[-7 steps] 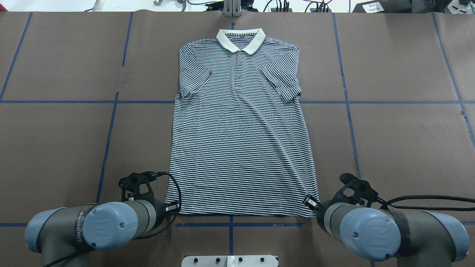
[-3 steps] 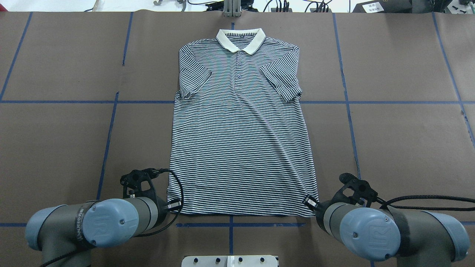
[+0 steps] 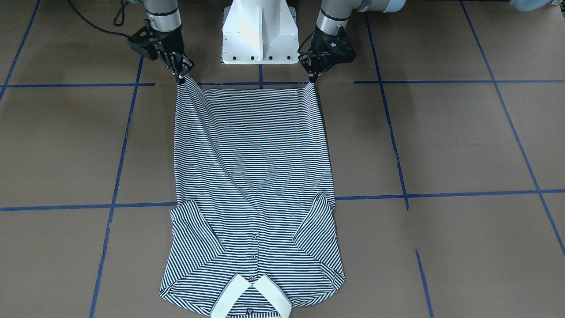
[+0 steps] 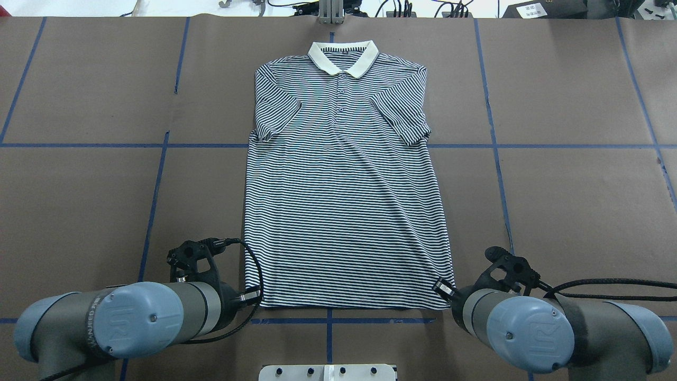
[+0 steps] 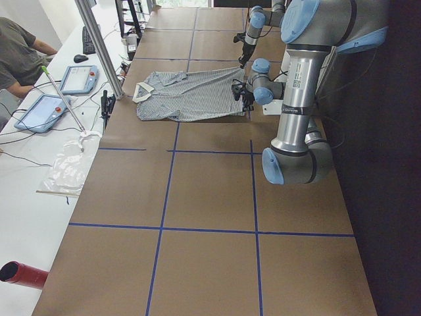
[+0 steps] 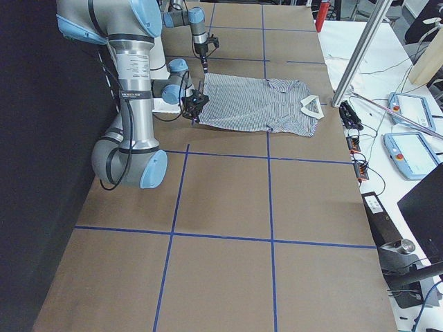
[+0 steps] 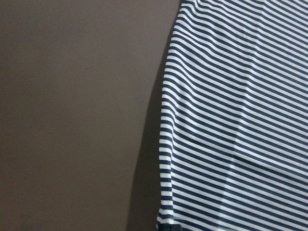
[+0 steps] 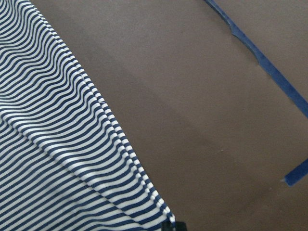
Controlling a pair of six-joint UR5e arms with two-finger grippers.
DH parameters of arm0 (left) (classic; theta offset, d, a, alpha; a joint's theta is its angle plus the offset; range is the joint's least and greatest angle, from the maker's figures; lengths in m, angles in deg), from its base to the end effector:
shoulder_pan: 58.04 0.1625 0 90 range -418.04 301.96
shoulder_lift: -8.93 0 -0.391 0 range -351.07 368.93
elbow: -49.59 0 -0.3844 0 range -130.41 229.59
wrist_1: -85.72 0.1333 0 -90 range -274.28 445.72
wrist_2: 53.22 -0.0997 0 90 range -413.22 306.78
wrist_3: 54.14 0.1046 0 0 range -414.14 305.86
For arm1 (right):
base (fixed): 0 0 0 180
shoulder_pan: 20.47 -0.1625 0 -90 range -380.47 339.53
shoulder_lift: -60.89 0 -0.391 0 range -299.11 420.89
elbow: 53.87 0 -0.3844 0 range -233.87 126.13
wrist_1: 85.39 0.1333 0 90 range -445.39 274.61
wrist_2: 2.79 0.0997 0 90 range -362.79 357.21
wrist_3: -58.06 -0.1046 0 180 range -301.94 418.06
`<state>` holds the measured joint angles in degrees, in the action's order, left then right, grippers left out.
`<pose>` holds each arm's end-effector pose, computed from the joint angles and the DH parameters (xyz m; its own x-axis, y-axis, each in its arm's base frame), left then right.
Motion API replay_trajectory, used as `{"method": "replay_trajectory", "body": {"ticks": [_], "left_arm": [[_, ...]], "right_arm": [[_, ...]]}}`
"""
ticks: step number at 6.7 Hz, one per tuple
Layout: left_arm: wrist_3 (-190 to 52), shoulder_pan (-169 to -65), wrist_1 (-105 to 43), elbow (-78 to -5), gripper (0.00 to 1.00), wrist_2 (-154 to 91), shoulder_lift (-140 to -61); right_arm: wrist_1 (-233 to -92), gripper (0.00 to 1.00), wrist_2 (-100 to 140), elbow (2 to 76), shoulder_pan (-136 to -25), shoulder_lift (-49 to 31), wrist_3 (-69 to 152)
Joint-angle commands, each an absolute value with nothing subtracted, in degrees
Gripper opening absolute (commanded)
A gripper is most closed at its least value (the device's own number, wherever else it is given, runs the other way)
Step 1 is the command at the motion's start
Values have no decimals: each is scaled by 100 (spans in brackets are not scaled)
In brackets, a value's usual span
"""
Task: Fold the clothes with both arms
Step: 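Grasp the hem corners with both grippers, then lift the hem and fold it toward the collar with both grippers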
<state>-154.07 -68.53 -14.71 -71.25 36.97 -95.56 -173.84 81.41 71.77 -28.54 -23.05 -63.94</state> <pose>0.4779 -0.2237 0.2441 0.5140 -0.2706 -0.8140 0.2721 0.9514 -0.1444 -0.4473 -0.2087 0.3031 0.5012 0.6035 0.6201 -0.5587 0.7729 -0.3007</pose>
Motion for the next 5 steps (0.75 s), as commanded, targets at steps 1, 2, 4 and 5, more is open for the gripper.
{"method": "replay_trajectory", "body": {"ticks": [1,2,4,5], "left_arm": [[-16221,-6824,-1456,-7729,0,3941,-9069],[-16242,-6711,-1352,-8037,0,3924,-8943],[-16172,-6673,-851,-8023,0,3924,-9378],[-15911,-7057,-815,-7787,0,3890,-9590]], "right_arm": [[-17390,0,8141,7435,-2663,-2384,-6402],[-17381,0,8167,7802,-2610,-2732,-6394],[-17381,0,8185,8095,-2749,-2824,-6359],[-17372,0,8194,8009,-3020,-2658,-6324]]}}
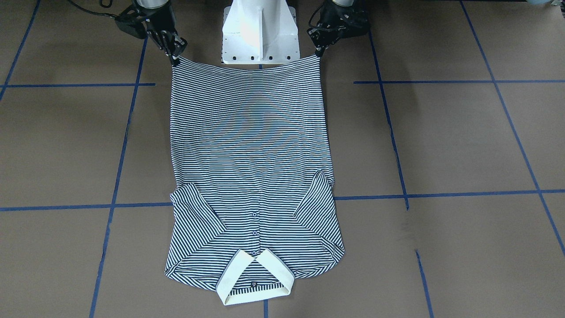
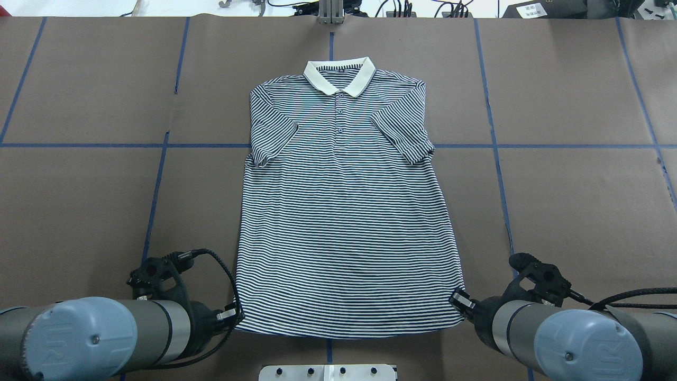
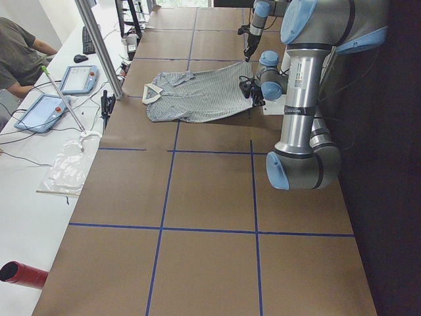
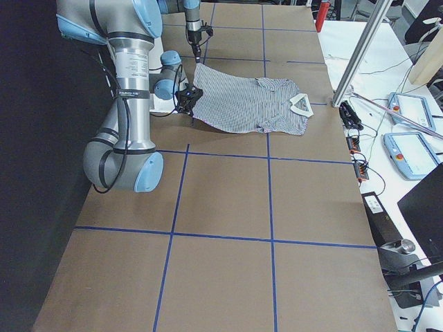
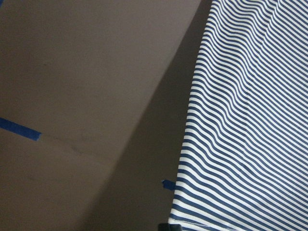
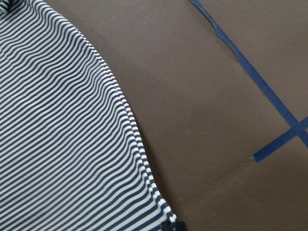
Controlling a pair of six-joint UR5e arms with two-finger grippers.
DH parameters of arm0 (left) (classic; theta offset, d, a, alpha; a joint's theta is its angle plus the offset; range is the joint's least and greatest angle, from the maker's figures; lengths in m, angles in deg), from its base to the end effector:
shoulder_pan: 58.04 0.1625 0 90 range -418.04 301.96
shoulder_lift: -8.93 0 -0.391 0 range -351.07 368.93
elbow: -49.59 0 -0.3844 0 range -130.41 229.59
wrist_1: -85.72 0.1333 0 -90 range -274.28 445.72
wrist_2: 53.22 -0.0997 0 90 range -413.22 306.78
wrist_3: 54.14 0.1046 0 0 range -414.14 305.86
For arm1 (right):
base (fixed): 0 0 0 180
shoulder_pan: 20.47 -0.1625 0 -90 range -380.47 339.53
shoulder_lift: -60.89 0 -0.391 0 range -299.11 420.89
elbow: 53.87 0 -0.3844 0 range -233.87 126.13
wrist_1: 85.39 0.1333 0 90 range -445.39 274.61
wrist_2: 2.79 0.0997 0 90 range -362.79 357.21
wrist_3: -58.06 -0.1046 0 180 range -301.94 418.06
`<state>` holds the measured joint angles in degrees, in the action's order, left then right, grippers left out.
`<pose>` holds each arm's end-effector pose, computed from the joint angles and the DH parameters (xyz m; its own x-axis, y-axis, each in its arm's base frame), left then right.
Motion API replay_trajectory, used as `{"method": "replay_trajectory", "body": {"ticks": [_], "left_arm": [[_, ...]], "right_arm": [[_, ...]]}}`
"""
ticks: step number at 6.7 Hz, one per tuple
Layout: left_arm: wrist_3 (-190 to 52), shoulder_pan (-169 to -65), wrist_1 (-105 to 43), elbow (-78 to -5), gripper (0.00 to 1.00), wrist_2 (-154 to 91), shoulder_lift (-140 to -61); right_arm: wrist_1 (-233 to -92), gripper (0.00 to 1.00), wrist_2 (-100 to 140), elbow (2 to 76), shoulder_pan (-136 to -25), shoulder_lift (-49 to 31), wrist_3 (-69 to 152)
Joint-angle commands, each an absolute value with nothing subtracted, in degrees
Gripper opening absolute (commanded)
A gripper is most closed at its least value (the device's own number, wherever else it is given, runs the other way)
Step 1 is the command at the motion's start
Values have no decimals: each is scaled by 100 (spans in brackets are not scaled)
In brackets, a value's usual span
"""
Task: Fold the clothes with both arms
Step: 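Lift the hem and fold it toward the collar with both grippers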
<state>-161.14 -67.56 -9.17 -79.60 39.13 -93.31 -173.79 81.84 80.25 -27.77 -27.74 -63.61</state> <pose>0.4371 -0.2041 0.2191 0.4845 -0.3775 -0.7891 0.2858 0.9209 -0.2650 -0.4014 -0.1957 0.2771 0.4726 0.5875 0.6568 -0.5201 0.7876 -0.3303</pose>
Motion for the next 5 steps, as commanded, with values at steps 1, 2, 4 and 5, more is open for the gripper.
{"method": "replay_trajectory", "body": {"ticks": [1,2,4,5], "left_arm": [[-14864,-7870,-815,-7367,0,3907,-10193],[-14280,-8505,-884,-6745,0,3924,-10590],[-13616,-9552,-2274,-5121,0,3924,-10884],[-13380,-9879,-2578,-4530,0,3924,-11172]], "right_arm": [[-17398,0,8185,7703,-3597,-2117,-5819],[-17398,0,8220,7100,-4133,-1624,-5335],[-17346,0,8580,5492,-5337,-481,-4464],[-17328,0,8685,4894,-5821,-103,-3973]]}}
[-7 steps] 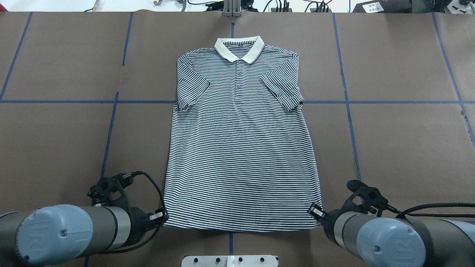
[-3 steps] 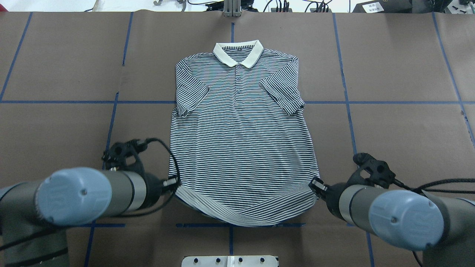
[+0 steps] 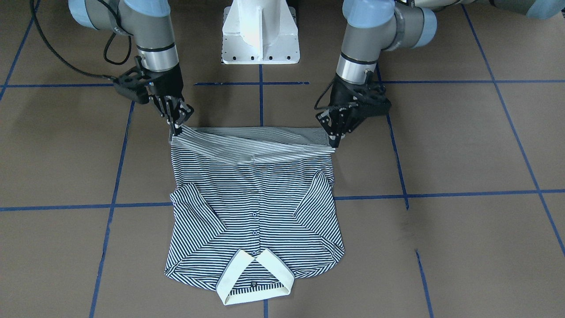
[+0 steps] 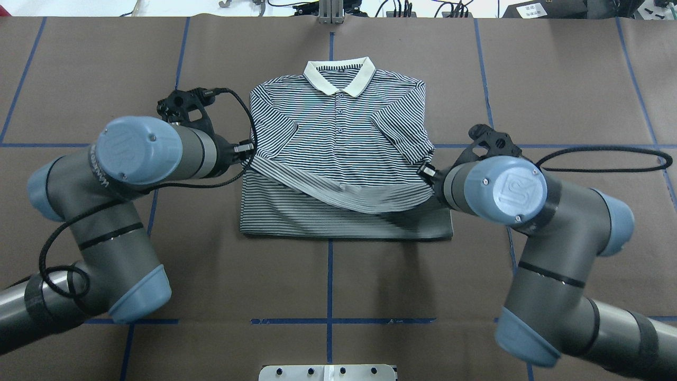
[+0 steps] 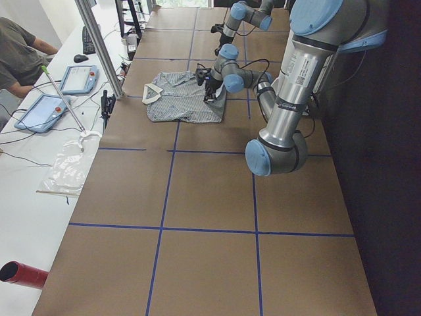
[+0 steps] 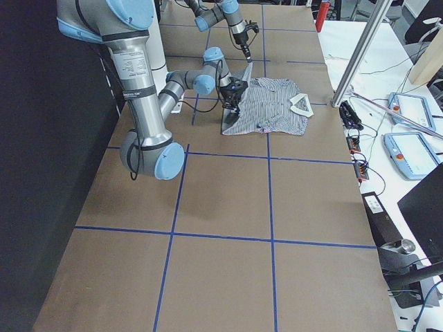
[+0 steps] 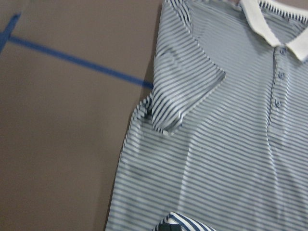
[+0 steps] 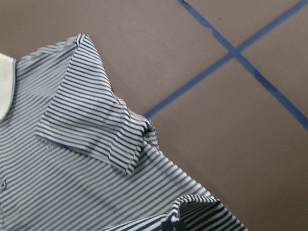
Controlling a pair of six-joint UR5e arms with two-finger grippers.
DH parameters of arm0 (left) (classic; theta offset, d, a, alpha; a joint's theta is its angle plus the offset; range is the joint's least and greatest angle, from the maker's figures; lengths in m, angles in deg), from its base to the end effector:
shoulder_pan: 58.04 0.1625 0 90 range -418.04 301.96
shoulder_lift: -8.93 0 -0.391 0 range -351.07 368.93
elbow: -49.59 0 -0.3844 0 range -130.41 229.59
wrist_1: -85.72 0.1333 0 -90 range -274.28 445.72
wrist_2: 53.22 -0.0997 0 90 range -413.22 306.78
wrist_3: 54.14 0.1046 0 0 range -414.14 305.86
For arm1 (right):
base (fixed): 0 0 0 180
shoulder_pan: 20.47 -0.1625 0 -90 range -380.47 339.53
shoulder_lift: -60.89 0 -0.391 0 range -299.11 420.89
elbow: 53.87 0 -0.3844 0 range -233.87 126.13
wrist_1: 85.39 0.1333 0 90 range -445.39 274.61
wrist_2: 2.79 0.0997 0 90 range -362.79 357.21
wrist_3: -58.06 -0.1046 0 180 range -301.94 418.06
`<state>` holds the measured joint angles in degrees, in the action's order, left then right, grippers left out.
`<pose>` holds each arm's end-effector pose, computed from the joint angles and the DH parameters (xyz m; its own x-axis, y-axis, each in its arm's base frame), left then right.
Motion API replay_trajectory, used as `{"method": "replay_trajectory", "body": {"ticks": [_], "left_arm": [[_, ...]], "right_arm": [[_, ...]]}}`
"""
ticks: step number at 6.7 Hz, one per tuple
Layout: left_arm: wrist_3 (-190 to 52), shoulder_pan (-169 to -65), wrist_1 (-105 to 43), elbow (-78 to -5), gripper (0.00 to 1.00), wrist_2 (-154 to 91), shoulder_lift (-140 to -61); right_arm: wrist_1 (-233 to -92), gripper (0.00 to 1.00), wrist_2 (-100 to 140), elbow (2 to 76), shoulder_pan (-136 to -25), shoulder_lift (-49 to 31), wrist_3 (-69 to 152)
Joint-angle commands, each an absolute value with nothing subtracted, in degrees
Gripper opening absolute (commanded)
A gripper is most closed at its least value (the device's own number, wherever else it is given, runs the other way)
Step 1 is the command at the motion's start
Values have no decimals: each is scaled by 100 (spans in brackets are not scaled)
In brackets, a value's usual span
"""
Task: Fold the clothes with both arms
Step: 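Lift the hem and fold it toward the collar with both grippers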
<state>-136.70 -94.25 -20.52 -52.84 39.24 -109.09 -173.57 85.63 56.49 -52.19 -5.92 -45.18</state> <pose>0.4228 -0.4692 0.2323 0.5120 -0.2146 -0.8317 0.4992 0.8623 0.0848 -0.4192 -0.4192 0.2596 0.4575 0.5519 0.6972 -0.6647 0.7331 -0.1441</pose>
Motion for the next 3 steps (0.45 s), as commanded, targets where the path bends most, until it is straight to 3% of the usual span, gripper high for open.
{"method": "replay_trajectory", "body": {"ticks": [1,3], "left_arm": [[-13212,-10048,-2590,-4315,0,3924,-11357],[-13201,-10076,-2773,-3545,0,3742,-11761]], "right_arm": [[-17302,0,8877,4313,-6148,223,-3785],[-16674,0,8897,2935,-6300,900,-3616]]}}
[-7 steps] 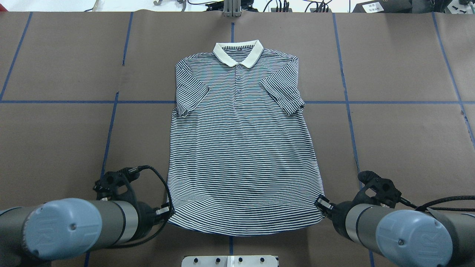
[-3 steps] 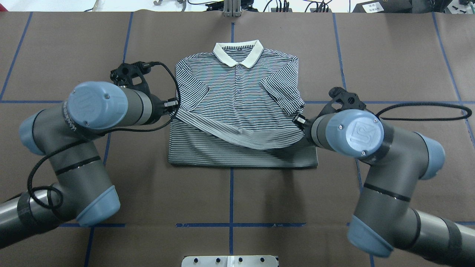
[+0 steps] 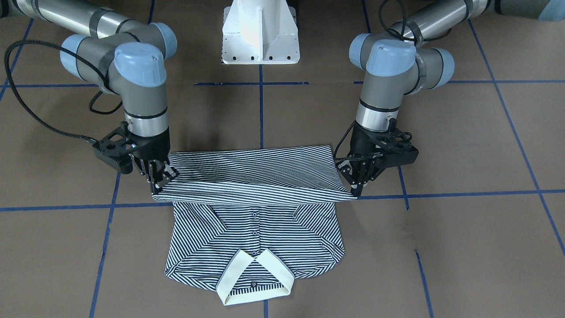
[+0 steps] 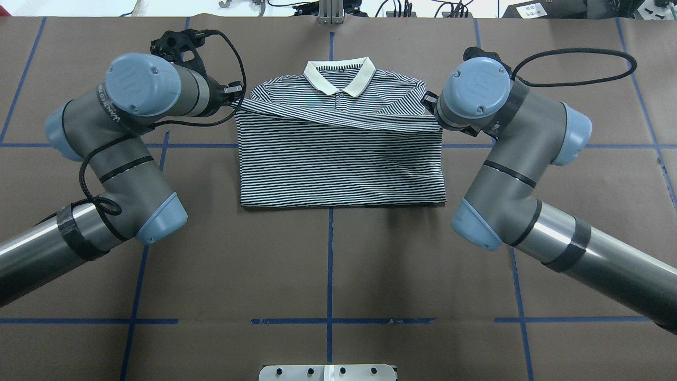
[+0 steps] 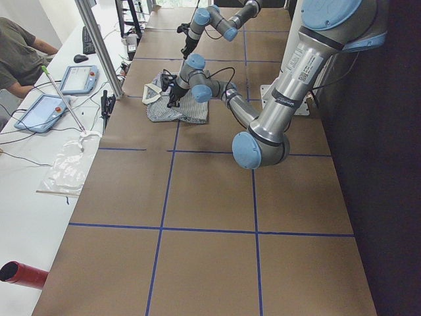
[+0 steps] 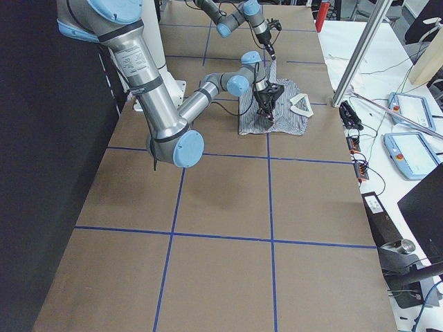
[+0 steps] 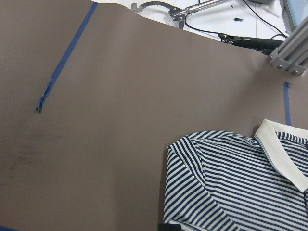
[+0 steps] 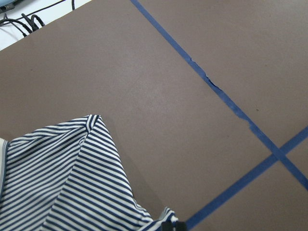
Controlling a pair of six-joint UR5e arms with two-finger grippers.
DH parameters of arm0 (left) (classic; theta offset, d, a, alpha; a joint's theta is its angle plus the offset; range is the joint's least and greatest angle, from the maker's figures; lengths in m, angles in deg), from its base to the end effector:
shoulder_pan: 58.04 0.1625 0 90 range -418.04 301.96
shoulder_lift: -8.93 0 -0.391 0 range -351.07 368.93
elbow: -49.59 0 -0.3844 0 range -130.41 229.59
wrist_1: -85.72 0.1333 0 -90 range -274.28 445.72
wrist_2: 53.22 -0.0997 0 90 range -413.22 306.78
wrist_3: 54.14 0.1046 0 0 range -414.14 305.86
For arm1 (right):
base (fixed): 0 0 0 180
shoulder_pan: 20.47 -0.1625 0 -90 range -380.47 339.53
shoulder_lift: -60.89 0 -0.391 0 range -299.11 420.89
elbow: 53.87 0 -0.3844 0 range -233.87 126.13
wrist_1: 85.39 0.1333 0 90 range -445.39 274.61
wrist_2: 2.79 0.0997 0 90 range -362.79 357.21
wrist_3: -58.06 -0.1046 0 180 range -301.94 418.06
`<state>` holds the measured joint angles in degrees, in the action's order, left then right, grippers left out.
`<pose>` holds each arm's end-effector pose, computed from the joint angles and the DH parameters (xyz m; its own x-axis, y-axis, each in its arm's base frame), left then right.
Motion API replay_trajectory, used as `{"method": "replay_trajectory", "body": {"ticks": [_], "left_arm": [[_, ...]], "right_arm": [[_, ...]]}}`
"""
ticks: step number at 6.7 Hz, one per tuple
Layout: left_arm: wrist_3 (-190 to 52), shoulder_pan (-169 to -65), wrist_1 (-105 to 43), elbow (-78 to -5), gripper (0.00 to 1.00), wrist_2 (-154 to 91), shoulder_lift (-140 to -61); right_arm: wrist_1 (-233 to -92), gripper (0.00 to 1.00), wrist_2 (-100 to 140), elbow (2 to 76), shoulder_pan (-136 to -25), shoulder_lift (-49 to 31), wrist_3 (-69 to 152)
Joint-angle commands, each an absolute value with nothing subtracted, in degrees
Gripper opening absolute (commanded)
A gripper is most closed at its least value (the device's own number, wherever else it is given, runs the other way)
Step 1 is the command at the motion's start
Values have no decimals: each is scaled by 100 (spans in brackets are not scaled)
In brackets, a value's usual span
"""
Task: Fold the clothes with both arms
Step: 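Lay the hem down near the collar and open both grippers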
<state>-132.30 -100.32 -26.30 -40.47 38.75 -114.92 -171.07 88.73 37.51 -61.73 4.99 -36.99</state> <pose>0.4153 -0.5529 0.2487 0.5393 -0.2132 -0.8147 0.5524 0.8198 0.1511 -0.4219 -0.5438 0.2797 0.5184 0.5718 0.6358 -0.6948 0.7151 -0.0766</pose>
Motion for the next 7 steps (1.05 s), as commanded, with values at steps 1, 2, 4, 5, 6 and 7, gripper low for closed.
{"method": "replay_trajectory", "body": {"ticks": [1,2,4,5,6,7], "left_arm": [[-13201,-10067,-3184,-3105,0,3618,-11807],[-13201,-10067,-3701,-2648,0,3486,-11868],[-13096,-10067,-4327,-1856,0,3415,-12035],[-13096,-10067,-4383,-1765,0,3415,-12105],[-13096,-10067,-4383,-1765,0,3415,-12167],[-13105,-10067,-4383,-1765,0,3415,-12211]], "right_arm": [[-16521,0,8906,2319,-6318,1286,-3599],[-16232,0,8906,1799,-6336,1507,-3590],[-15425,0,8949,1155,-6441,1509,-3354],[-15412,0,8950,1083,-6476,1509,-3344],[-15412,0,8950,1073,-6537,1518,-3335],[-15412,0,8950,1073,-6538,1518,-3300]]}}
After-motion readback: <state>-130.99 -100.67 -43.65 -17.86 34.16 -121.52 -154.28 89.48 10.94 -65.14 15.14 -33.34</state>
